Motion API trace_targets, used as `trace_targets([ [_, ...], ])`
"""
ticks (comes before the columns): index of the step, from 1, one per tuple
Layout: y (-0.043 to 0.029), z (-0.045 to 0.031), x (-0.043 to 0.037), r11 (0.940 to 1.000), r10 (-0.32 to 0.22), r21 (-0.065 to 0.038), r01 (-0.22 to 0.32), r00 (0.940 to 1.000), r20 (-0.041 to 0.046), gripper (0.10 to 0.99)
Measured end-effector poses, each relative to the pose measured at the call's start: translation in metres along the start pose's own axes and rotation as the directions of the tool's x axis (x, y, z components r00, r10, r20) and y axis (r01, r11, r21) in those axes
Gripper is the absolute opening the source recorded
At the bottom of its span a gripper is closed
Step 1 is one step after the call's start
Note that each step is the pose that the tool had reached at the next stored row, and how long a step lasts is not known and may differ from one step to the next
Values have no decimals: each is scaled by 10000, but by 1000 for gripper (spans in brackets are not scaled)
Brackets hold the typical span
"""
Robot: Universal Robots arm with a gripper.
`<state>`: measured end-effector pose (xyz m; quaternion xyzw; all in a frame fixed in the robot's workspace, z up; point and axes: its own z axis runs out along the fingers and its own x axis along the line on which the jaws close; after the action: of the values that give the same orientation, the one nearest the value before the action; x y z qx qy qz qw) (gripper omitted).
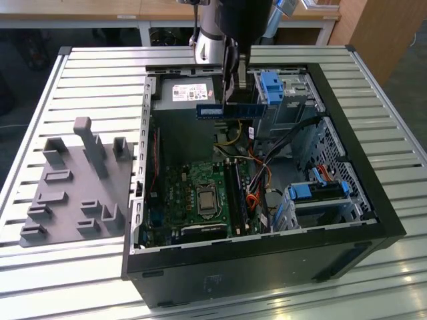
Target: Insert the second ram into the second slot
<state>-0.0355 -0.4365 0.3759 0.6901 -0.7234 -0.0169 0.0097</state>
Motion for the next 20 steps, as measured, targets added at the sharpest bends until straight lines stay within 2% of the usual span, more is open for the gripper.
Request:
trace_targets([
  [8,0,0,0,9975,704,7,-704,9975,8,137],
  [20,0,-1,0,9880,1544,15,-1544,9880,14,137],
])
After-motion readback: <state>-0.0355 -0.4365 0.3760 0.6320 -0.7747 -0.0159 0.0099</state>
